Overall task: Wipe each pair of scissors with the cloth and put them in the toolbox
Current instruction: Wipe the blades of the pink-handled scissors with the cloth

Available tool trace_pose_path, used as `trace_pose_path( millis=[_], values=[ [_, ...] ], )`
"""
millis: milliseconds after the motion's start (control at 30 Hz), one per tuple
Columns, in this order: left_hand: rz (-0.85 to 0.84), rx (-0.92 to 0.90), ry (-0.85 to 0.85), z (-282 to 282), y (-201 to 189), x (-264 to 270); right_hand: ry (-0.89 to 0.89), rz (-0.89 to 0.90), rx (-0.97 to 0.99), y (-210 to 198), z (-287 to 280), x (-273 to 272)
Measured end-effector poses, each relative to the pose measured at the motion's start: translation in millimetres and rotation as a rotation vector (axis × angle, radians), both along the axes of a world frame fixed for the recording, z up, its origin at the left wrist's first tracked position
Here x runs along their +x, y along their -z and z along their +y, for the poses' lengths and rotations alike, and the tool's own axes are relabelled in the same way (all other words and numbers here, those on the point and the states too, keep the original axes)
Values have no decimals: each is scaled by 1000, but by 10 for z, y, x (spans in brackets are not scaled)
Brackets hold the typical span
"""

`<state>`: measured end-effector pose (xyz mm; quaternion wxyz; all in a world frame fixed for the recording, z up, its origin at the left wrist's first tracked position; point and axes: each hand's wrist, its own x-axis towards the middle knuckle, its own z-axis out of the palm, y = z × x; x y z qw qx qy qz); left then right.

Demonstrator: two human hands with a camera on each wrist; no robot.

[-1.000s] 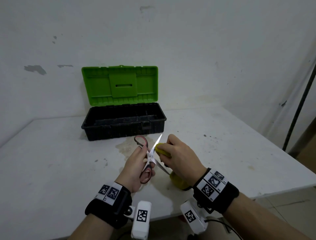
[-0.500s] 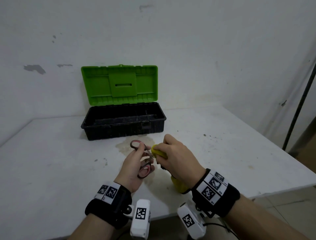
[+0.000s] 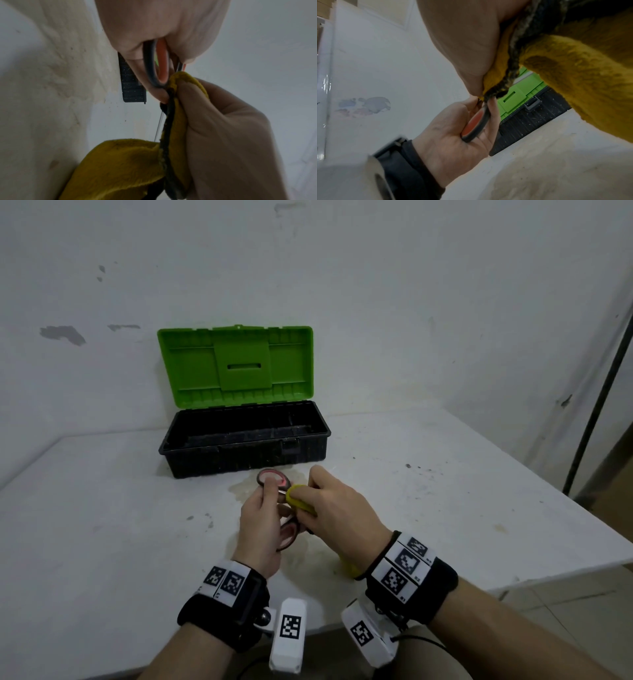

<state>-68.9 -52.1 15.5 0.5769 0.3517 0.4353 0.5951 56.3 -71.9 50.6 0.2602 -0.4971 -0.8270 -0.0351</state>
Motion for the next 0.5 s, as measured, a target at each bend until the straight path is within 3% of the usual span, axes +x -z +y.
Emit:
trace_pose_path(
  millis=[500],
  values=[
    [105,1,-54,9,153,18,-21,0,-125,35,12,100]
  ],
)
